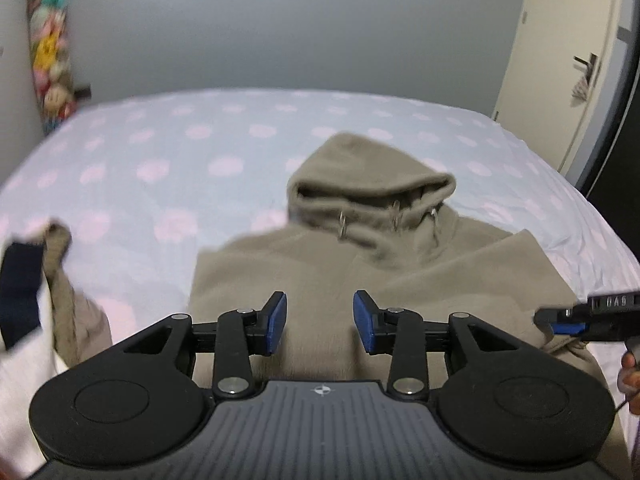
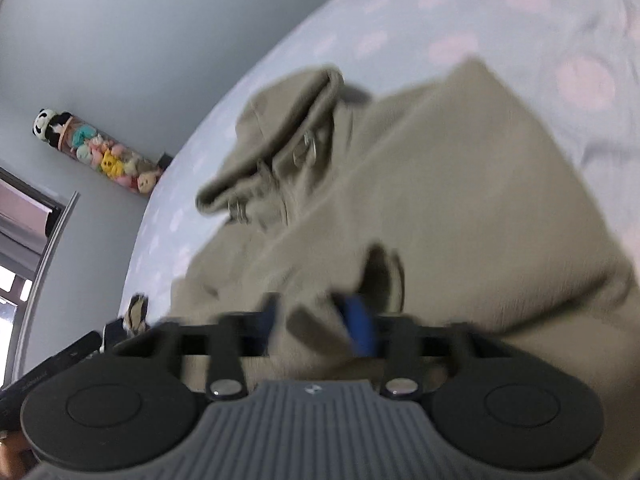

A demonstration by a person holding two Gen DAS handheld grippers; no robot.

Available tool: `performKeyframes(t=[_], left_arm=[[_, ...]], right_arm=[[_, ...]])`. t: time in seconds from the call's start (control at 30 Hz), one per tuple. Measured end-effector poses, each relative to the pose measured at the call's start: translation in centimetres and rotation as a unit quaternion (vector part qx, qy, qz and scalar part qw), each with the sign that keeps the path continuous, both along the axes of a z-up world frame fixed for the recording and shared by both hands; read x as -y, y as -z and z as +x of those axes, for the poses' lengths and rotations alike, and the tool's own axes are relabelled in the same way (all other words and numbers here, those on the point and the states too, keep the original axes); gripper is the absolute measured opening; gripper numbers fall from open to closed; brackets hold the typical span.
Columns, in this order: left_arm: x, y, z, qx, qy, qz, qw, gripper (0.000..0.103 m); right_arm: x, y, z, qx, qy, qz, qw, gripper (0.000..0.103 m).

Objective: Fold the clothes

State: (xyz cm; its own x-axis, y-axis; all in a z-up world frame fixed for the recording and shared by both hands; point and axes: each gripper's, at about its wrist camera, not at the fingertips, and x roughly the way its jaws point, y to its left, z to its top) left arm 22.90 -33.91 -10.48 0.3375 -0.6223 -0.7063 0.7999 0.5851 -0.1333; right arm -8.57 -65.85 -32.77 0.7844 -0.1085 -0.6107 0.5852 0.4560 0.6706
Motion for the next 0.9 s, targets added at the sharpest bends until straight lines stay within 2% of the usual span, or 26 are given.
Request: performKeyframes(t=[0.13, 0.3, 0.37, 0.43, 0.53, 0.67, 0.8, 0.83, 0.9], left_arm=[[-2.2, 3.2, -0.2, -0.041, -0.017, -0.002, 0.999, 0.034], [-4.2, 7.8, -0.7, -0.072, -0.045, 0.03, 0.9959, 0.034], [-5.0, 8.6, -0.8, -0.08, -0.055, 0.028, 0.9949, 0.034], [-5.9, 9.0, -1.0, -0.087, -0.064, 0.02, 0.9939, 0.034], [-7.2, 8.8, -1.7, -0.086, -0.07, 0.008, 0.9938, 0.035], [-8.0, 8.8, -2.6, -0.061, -0.071, 0.012, 0.9955, 0.037], [-8.7, 8.8, -2.8, -0.039, -0.07, 0.014, 0.9967, 0.037], [-8.8, 9.0, -2.3, -0.043, -0.07, 0.01, 0.9966, 0.038], [-9.2, 9.4, -1.4, -0.051, -0.07, 0.002, 0.9962, 0.042]], right_arm=[[-1.3, 1.5, 0.2, -0.02, -0.004, 0.018, 1.0, 0.019], [-2.7, 2.4, -0.3, -0.032, -0.005, 0.022, 0.999, 0.017], [-3.2, 2.4, -0.8, -0.031, -0.004, 0.017, 0.999, 0.019], [-3.6, 2.3, -1.3, -0.03, -0.003, 0.012, 0.999, 0.029], [-4.1, 2.0, -2.1, -0.025, 0.001, 0.0, 1.0, 0.058], [-2.8, 1.6, -2.4, 0.005, 0.029, -0.004, 1.0, 0.07], [-1.8, 3.8, -1.3, 0.005, 0.047, 0.032, 0.998, 0.072], [-1.8, 4.4, -1.0, 0.002, 0.05, 0.044, 0.998, 0.07], [-2.5, 5.3, -0.1, 0.004, 0.05, 0.062, 0.997, 0.058]])
